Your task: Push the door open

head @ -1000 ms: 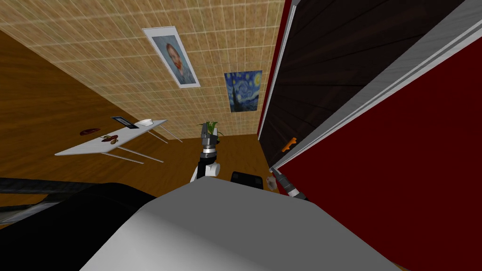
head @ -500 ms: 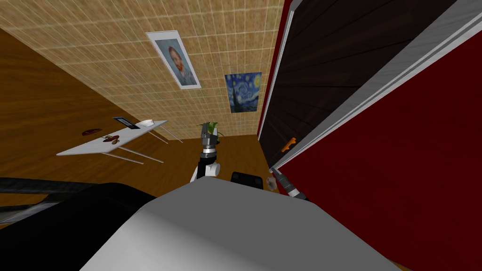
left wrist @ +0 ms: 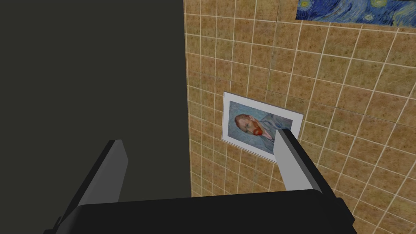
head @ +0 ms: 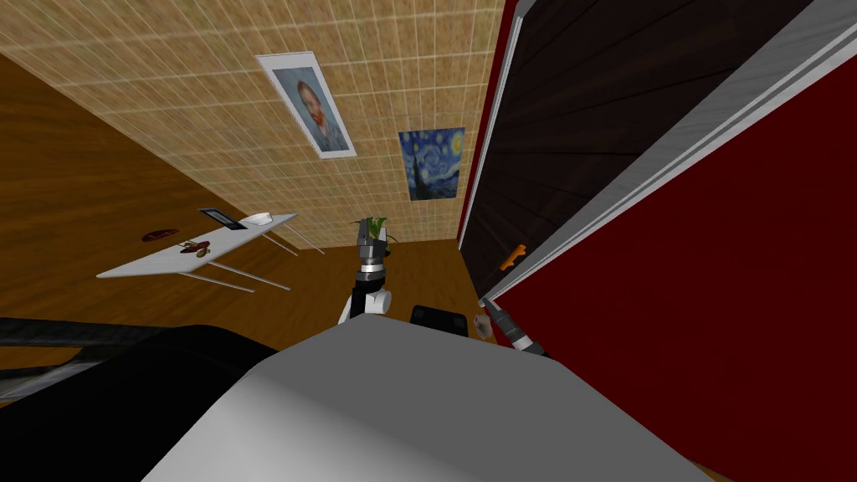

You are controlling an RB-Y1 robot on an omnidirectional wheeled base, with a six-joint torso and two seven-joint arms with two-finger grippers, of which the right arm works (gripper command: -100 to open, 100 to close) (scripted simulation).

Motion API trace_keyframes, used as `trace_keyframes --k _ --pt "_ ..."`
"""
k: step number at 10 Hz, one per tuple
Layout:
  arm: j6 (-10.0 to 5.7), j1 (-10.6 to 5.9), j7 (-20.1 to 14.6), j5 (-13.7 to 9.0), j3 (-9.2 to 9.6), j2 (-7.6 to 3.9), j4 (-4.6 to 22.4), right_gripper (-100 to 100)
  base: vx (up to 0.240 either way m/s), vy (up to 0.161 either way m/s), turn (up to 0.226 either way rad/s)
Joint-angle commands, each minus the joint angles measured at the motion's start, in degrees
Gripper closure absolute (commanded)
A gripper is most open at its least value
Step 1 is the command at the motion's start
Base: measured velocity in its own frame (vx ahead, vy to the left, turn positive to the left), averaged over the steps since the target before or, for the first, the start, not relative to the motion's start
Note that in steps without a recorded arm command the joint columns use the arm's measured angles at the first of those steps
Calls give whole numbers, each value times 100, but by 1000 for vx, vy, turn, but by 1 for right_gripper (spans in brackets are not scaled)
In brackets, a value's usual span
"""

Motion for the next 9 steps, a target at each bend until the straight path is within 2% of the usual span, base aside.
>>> trace_keyframes --k 1,9 --pt "0 0 0 0 0 0 0 -100 0 0 0" --pt "0 -2 12 -9 -9 0 6 -100 3 2 6"
